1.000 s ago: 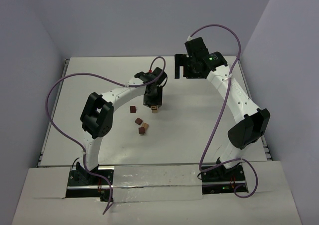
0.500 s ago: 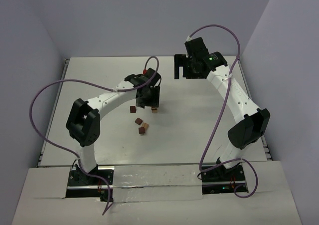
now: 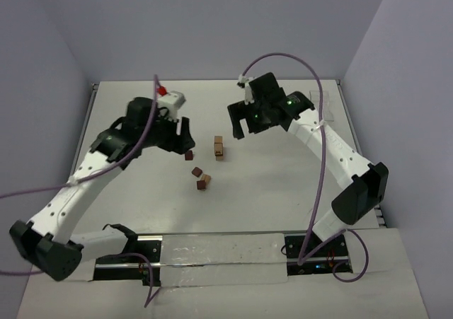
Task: Build the wood block tower
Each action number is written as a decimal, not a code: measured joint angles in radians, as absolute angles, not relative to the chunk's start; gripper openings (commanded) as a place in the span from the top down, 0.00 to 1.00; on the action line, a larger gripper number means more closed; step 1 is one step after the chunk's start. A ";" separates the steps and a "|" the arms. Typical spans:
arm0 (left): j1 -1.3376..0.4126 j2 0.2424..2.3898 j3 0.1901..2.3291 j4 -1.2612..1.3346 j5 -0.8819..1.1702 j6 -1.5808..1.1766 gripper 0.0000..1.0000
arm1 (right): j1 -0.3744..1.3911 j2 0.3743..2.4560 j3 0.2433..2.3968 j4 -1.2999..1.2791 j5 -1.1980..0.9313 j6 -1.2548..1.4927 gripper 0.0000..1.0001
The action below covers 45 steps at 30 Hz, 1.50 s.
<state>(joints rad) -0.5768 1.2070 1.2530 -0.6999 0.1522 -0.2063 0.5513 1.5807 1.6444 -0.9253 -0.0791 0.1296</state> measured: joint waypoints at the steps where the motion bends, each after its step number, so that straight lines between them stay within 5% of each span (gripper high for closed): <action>1: -0.521 1.161 1.231 -0.689 0.190 -0.182 0.30 | 0.582 1.561 1.603 -0.906 -0.087 0.115 0.00; 6: -0.331 1.032 1.176 -0.656 0.307 -0.124 0.30 | 0.773 1.536 1.428 -0.857 -0.103 0.072 0.00; 15: -0.192 0.982 1.102 -0.646 0.580 -0.114 0.33 | 0.971 1.784 1.430 -0.771 -0.086 -0.012 0.00; 26: -0.149 0.976 1.101 -0.617 0.782 -0.154 0.34 | 1.011 2.072 1.591 -0.757 -0.024 -0.166 0.00; 45: -0.126 0.976 1.107 -0.578 0.847 -0.234 0.32 | 1.004 2.166 1.679 -0.797 -0.047 -0.240 0.00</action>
